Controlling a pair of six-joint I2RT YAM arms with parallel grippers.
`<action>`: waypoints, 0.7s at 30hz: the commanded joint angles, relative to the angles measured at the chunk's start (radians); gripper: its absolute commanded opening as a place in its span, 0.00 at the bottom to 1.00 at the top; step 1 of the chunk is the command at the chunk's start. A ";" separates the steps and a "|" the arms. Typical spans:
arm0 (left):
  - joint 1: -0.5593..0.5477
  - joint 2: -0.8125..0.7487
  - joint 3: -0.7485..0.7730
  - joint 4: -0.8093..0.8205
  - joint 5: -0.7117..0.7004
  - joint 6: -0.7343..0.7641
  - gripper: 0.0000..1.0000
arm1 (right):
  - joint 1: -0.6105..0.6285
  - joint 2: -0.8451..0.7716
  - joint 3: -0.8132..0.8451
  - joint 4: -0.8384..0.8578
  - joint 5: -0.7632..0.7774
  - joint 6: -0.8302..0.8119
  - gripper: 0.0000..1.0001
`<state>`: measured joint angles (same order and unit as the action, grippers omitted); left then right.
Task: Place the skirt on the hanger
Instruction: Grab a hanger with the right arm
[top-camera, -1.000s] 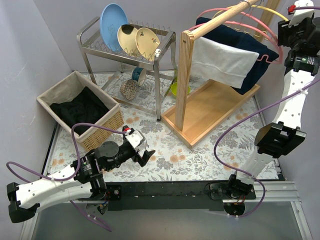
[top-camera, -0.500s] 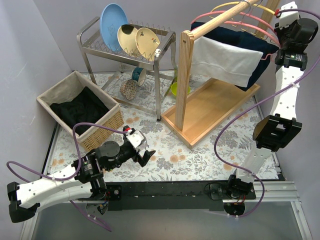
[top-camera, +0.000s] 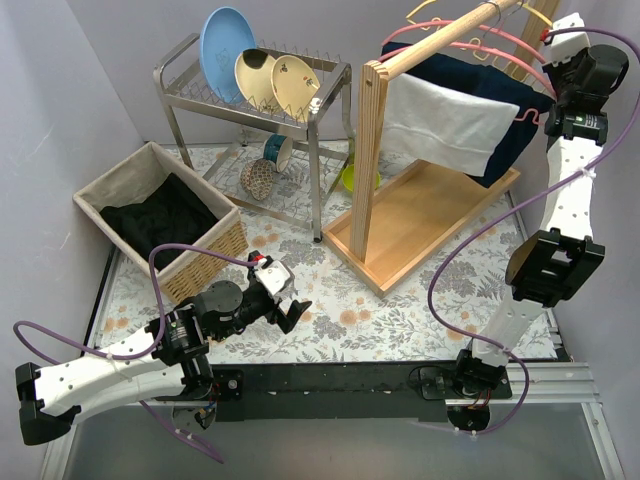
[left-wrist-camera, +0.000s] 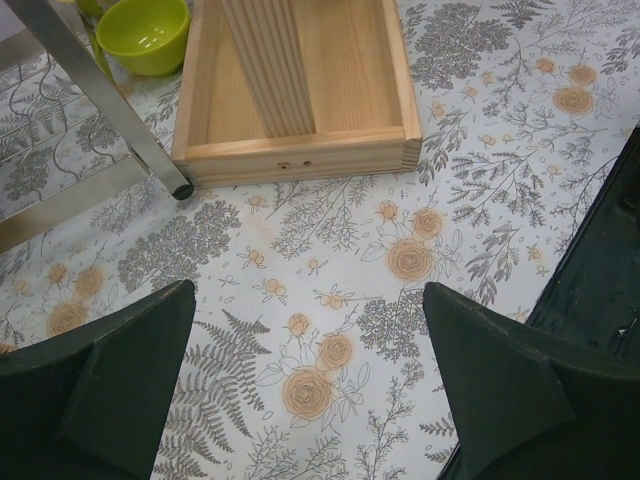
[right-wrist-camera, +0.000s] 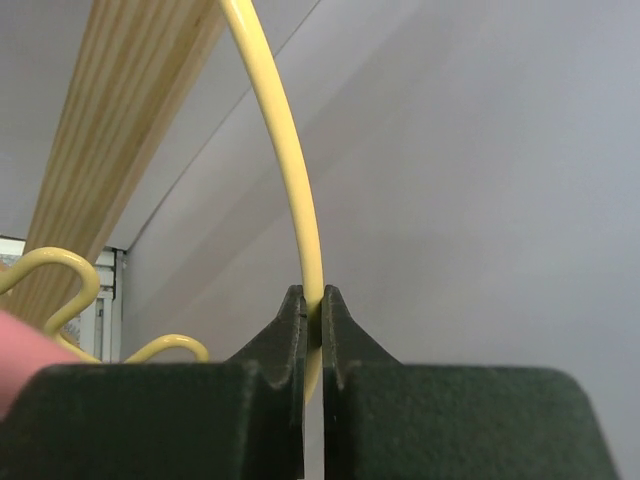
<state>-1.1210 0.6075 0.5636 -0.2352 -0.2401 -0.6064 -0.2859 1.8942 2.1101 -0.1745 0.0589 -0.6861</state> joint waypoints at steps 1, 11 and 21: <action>0.006 -0.002 -0.005 -0.007 0.013 0.002 0.98 | 0.010 -0.116 -0.045 0.113 -0.039 0.017 0.01; 0.006 0.000 -0.007 -0.007 0.019 0.002 0.98 | 0.117 -0.132 -0.027 0.145 0.045 -0.070 0.01; 0.007 -0.006 -0.005 -0.009 0.030 0.002 0.98 | 0.136 -0.101 -0.027 0.055 0.021 -0.196 0.01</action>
<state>-1.1202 0.6071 0.5636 -0.2356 -0.2249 -0.6064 -0.1436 1.8370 2.1166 -0.1383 0.0948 -0.8204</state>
